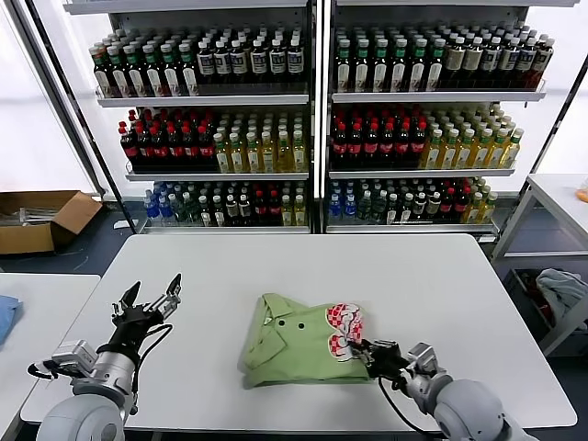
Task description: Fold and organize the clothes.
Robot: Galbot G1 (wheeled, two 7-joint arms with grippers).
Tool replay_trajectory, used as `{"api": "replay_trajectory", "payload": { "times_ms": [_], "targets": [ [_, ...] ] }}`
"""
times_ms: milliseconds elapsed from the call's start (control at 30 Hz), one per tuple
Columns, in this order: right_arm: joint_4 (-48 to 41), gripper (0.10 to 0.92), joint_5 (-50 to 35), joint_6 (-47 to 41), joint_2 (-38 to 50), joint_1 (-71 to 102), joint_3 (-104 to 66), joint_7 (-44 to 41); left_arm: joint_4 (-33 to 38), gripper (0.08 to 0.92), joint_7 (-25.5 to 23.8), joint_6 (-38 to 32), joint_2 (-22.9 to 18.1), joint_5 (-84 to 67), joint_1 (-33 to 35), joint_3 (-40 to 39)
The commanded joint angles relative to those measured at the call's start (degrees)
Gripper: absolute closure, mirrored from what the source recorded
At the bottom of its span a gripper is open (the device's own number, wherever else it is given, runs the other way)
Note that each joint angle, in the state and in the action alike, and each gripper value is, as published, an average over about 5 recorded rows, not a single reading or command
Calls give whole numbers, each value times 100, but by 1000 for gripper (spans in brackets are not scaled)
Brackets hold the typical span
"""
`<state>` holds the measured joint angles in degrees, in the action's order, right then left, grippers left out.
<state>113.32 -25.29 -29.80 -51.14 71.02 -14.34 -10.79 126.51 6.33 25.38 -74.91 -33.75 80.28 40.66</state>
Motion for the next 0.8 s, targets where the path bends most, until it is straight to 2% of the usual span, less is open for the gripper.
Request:
{"api": "replay_trajectory", "payload": {
  "times_ms": [33, 300, 500, 700, 800],
  "targets": [
    [708, 793, 197, 245, 263, 898, -1174, -133, 47, 177, 18, 36, -18, -131, 94, 9],
    [1130, 559, -213, 334, -67, 656, -928, 402, 201, 177, 4, 62, 29, -159, 168, -51],
    [707, 386, -228, 598, -848, -182, 38, 1104, 465, 177, 11, 101, -37, -111, 368, -30],
    [-55, 233, 579, 686, -2108, -398, 849, 1658, 632, 177, 23, 139, -61, 19, 538, -73],
    [-599, 208, 1218, 637, -2760, -303, 968, 1647, 660, 177, 39, 156, -54, 58, 586, -101]
  ]
}}
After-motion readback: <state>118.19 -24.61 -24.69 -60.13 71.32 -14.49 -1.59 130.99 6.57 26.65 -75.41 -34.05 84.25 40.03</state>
